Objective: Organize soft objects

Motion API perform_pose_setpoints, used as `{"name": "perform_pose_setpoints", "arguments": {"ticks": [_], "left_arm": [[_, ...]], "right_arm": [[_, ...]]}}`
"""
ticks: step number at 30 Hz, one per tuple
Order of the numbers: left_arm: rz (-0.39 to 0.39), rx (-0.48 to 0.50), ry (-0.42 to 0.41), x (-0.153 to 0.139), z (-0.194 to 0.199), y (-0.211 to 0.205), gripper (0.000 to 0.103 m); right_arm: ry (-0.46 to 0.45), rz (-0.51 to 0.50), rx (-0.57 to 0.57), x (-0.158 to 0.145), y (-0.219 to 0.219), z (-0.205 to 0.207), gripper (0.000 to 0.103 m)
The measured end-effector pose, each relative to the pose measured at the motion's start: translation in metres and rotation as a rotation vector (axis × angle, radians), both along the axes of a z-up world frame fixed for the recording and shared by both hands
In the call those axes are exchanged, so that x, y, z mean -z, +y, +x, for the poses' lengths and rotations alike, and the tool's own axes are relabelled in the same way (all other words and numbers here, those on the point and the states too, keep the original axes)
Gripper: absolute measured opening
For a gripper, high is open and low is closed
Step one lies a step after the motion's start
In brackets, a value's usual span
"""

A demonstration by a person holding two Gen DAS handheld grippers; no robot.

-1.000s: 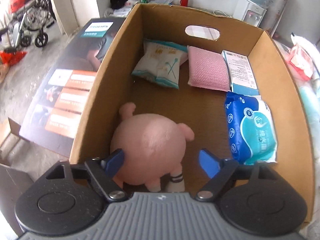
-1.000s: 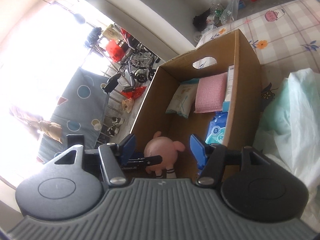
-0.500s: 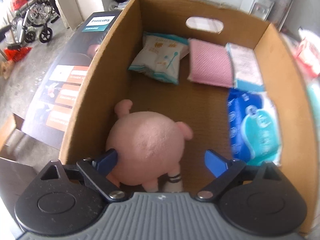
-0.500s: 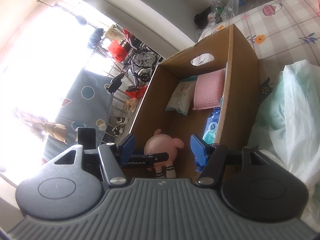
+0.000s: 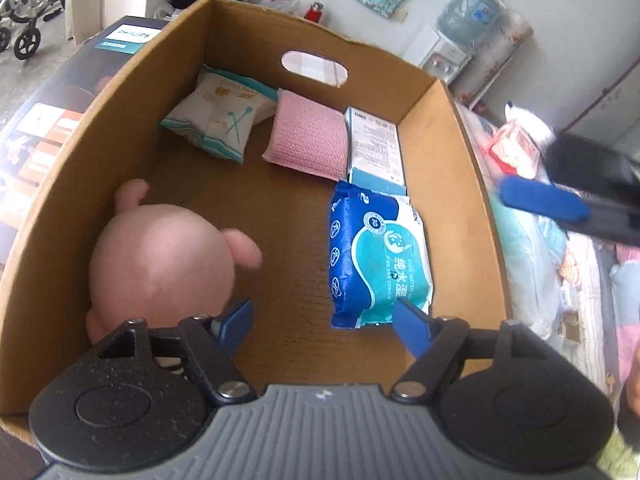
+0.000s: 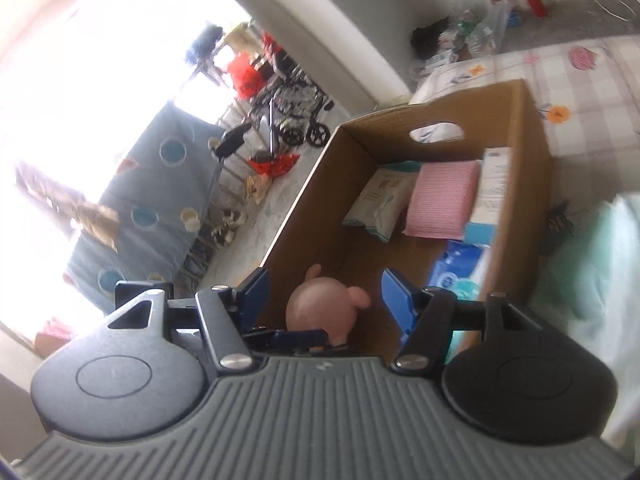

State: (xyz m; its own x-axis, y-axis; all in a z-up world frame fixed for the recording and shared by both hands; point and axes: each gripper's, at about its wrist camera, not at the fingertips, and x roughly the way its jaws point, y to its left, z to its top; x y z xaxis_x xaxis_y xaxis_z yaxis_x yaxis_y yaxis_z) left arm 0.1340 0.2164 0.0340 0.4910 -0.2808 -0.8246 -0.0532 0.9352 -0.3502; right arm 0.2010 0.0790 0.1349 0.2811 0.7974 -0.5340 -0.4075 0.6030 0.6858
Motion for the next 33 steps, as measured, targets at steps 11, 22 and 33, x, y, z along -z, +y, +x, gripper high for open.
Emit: {"name": "perform_pose_setpoints", "arguments": {"ticks": [11, 22, 33], "left_arm": [[0.168, -0.198, -0.178, -0.017, -0.045, 0.035, 0.073], [0.149, -0.233, -0.197, -0.014, -0.053, 0.054, 0.059], [0.114, -0.204, -0.220, -0.010, -0.055, 0.050, 0.063]], "right_arm": [[0.127, -0.140, -0.294, 0.039, 0.142, 0.064, 0.060], [0.241, -0.220, -0.329, 0.109, 0.204, 0.098, 0.044], [0.223, -0.115, -0.367, 0.102, 0.196, 0.087, 0.009]]}}
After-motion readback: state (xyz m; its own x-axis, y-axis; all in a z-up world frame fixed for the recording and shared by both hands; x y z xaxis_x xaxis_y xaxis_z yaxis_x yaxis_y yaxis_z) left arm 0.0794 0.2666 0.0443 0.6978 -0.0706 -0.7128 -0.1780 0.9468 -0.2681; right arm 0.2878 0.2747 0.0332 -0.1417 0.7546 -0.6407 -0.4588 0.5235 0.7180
